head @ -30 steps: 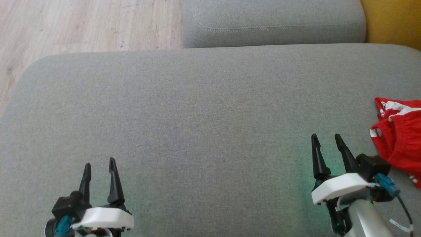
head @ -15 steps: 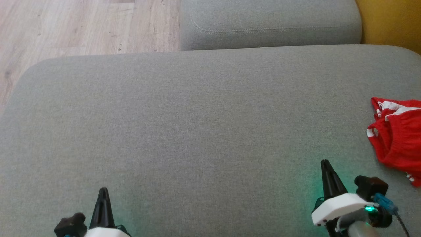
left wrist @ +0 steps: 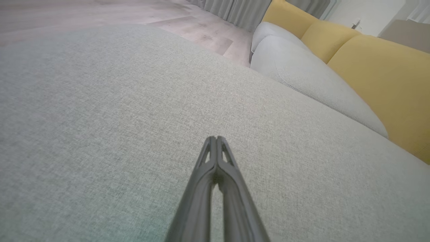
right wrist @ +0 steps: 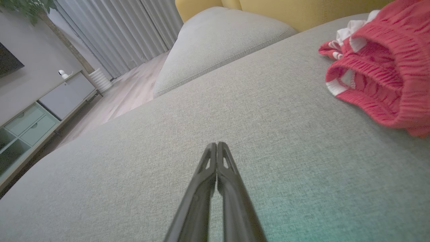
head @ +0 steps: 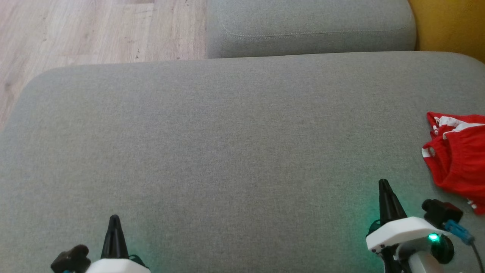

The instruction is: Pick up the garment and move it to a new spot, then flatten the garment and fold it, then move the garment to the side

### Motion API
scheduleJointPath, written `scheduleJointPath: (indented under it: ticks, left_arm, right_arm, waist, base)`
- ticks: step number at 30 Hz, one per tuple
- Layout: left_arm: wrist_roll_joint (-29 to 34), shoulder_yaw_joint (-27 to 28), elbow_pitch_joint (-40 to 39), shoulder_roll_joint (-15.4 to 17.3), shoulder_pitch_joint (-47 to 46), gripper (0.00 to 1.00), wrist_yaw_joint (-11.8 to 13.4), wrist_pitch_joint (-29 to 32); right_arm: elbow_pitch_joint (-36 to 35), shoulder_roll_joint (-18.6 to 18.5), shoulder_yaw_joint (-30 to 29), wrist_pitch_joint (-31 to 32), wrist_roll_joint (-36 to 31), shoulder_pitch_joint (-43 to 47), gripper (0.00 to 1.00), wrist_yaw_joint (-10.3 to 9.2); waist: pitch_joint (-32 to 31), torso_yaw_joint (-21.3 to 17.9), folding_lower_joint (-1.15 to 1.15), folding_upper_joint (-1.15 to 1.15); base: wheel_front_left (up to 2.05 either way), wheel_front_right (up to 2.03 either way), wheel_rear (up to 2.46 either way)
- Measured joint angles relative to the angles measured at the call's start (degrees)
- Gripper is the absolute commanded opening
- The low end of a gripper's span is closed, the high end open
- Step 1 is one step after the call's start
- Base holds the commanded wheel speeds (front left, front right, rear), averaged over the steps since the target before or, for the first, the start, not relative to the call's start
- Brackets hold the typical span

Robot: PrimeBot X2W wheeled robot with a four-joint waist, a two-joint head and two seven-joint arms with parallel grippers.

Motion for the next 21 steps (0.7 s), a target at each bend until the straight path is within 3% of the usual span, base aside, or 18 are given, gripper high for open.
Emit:
scheduleJointPath:
  ticks: [21]
  left_arm:
    - [-12.38, 1.47, -2.08, -0.01, -0.81, 0.0, -0.57, 3.43]
  right_arm:
    - [-3.09, 0.0, -1.86, 3.27, 13.18, 0.02, 0.0, 0.0]
  waist:
    - [-0.05, -0.33, 0.0, 0.0]
  base:
    - [0.0, 0.0, 0.0]
